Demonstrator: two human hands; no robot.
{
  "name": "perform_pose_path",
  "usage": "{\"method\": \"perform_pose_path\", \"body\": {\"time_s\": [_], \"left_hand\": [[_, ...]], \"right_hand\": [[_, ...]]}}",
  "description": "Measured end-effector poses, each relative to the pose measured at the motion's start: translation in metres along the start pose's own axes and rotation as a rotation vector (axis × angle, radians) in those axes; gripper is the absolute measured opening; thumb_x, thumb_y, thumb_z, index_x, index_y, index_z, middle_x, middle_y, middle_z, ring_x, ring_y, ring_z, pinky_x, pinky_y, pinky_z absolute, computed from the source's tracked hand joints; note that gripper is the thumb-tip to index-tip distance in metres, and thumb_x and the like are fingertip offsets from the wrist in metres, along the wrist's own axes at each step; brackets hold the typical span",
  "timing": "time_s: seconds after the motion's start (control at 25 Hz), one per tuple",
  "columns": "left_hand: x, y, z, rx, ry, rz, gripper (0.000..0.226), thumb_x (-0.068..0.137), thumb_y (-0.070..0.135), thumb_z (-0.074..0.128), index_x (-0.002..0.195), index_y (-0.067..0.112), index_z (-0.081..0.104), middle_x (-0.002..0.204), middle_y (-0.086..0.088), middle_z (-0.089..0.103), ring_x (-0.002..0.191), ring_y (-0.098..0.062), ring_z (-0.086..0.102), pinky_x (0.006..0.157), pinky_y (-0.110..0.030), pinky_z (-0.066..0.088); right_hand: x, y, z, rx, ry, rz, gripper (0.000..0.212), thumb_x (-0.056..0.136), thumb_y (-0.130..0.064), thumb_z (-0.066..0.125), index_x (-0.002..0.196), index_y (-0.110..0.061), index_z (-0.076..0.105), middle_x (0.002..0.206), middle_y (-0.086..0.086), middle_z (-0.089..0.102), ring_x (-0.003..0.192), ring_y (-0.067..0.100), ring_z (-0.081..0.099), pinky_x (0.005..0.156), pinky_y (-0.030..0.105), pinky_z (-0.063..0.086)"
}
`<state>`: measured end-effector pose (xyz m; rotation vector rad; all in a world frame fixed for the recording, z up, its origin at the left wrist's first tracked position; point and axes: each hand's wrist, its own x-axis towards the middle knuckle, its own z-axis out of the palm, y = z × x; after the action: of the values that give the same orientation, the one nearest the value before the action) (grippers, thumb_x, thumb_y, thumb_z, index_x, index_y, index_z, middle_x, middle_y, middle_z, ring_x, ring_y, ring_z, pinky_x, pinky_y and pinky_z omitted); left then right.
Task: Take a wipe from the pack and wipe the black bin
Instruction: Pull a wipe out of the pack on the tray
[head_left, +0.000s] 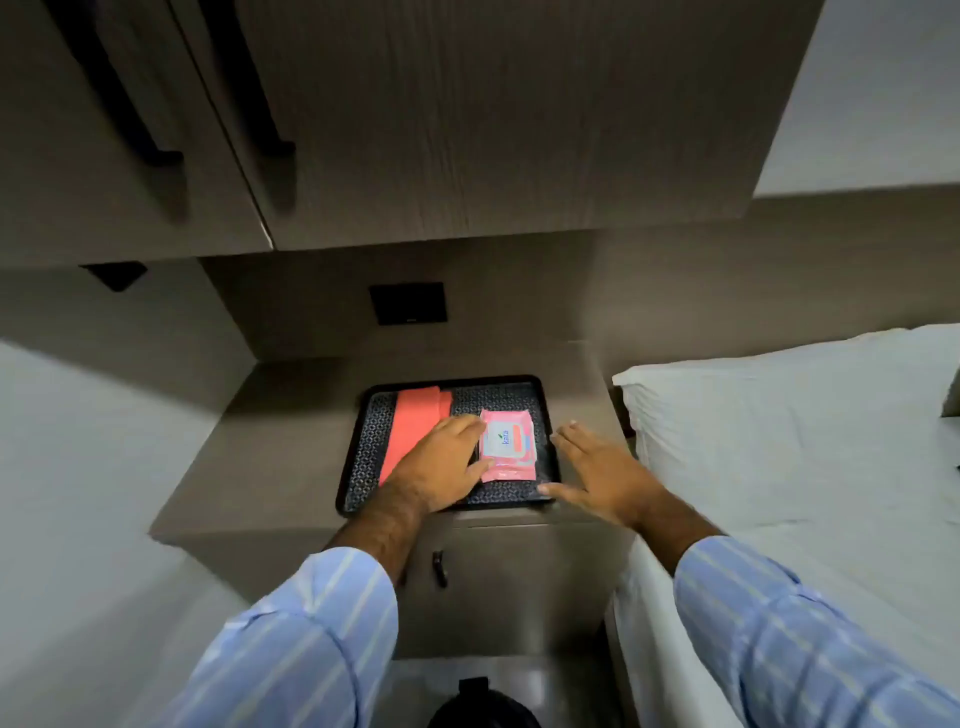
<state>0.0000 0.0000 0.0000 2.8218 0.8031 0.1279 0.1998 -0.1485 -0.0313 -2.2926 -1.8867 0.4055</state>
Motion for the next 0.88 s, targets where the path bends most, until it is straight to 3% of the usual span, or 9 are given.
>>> {"method": "perform_pose_path", "body": {"time_s": [0.12,0.24,0.32,0.36,0.4,0.52,0.6,0.68,0.88], "left_hand": [[0.03,0.001,0.026,-0.013,-0.083,-0.008,0.059,0.103,0.039,0.056,0.15,0.005,0.047,0.159,-0.012,0.044,0.148,-0.027,0.039,0.125,-0.03,0.024],[0.063,0.007,0.043,0.039,-0.091,0.009,0.046,0.105,0.03,0.052,0.14,0.0,0.056,0.149,-0.016,0.054,0.138,-0.03,0.05,0.117,-0.03,0.034],[0.084,0.007,0.052,0.074,-0.093,-0.049,0.035,0.106,0.02,0.051,0.128,-0.003,0.063,0.136,-0.022,0.063,0.107,-0.026,0.067,0.093,-0.021,0.053],[0.093,0.007,0.059,0.042,-0.11,-0.105,0.034,0.105,0.021,0.051,0.122,-0.004,0.065,0.128,-0.024,0.067,0.087,-0.019,0.068,0.076,-0.016,0.055],[0.1,0.007,0.063,0.047,-0.112,-0.152,0.036,0.105,0.026,0.051,0.117,-0.005,0.068,0.122,-0.024,0.07,0.08,-0.018,0.068,0.07,-0.017,0.054],[0.112,0.015,0.076,0.092,-0.069,-0.256,0.054,0.103,0.047,0.049,0.114,-0.001,0.071,0.117,-0.02,0.071,0.106,-0.031,0.069,0.089,-0.035,0.053],[0.121,0.015,0.082,0.137,-0.042,-0.264,0.054,0.098,0.052,0.056,0.11,0.001,0.072,0.114,-0.018,0.072,0.106,-0.033,0.069,0.09,-0.037,0.054],[0.127,0.018,0.083,0.198,-0.069,-0.292,0.049,0.096,0.048,0.061,0.108,0.002,0.073,0.111,-0.016,0.074,0.105,-0.032,0.07,0.087,-0.037,0.056],[0.134,0.033,0.08,0.18,-0.048,-0.374,0.036,0.092,0.034,0.067,0.107,0.002,0.074,0.111,-0.017,0.074,0.105,-0.035,0.071,0.085,-0.037,0.058]], "right_hand": [[0.02,0.016,0.035,0.058,0.008,-0.042,0.125,0.073,-0.096,0.008,0.167,-0.014,0.021,0.176,0.006,0.018,0.164,0.023,0.014,0.131,0.04,0.016],[0.037,0.03,0.066,0.091,0.061,-0.089,0.095,0.094,-0.081,0.034,0.167,-0.02,0.024,0.176,0.002,0.02,0.163,0.019,0.014,0.131,0.042,0.017],[0.045,0.039,0.079,0.087,0.052,-0.125,0.087,0.097,-0.074,0.044,0.166,-0.023,0.027,0.175,0.001,0.023,0.163,0.018,0.015,0.131,0.044,0.017],[0.049,0.042,0.086,0.088,0.037,-0.136,0.088,0.096,-0.075,0.044,0.166,-0.024,0.026,0.175,0.0,0.023,0.163,0.018,0.015,0.131,0.047,0.019],[0.051,0.044,0.092,0.09,0.027,-0.147,0.09,0.095,-0.078,0.043,0.166,-0.026,0.024,0.175,0.0,0.022,0.163,0.019,0.015,0.13,0.049,0.021],[0.056,0.05,0.107,0.062,0.027,-0.18,0.101,0.088,-0.087,0.033,0.167,-0.025,0.021,0.176,0.002,0.02,0.163,0.022,0.016,0.13,0.049,0.019],[0.056,0.052,0.111,0.049,0.08,-0.199,0.101,0.088,-0.086,0.037,0.166,-0.023,0.025,0.175,0.005,0.023,0.162,0.024,0.019,0.129,0.045,0.016],[0.055,0.053,0.113,0.065,0.139,-0.221,0.097,0.091,-0.08,0.045,0.165,-0.02,0.03,0.174,0.006,0.028,0.161,0.024,0.021,0.128,0.044,0.015],[0.056,0.056,0.121,0.032,0.162,-0.223,0.094,0.093,-0.079,0.043,0.165,-0.02,0.031,0.173,0.003,0.031,0.163,0.021,0.018,0.132,0.045,0.014]]}}
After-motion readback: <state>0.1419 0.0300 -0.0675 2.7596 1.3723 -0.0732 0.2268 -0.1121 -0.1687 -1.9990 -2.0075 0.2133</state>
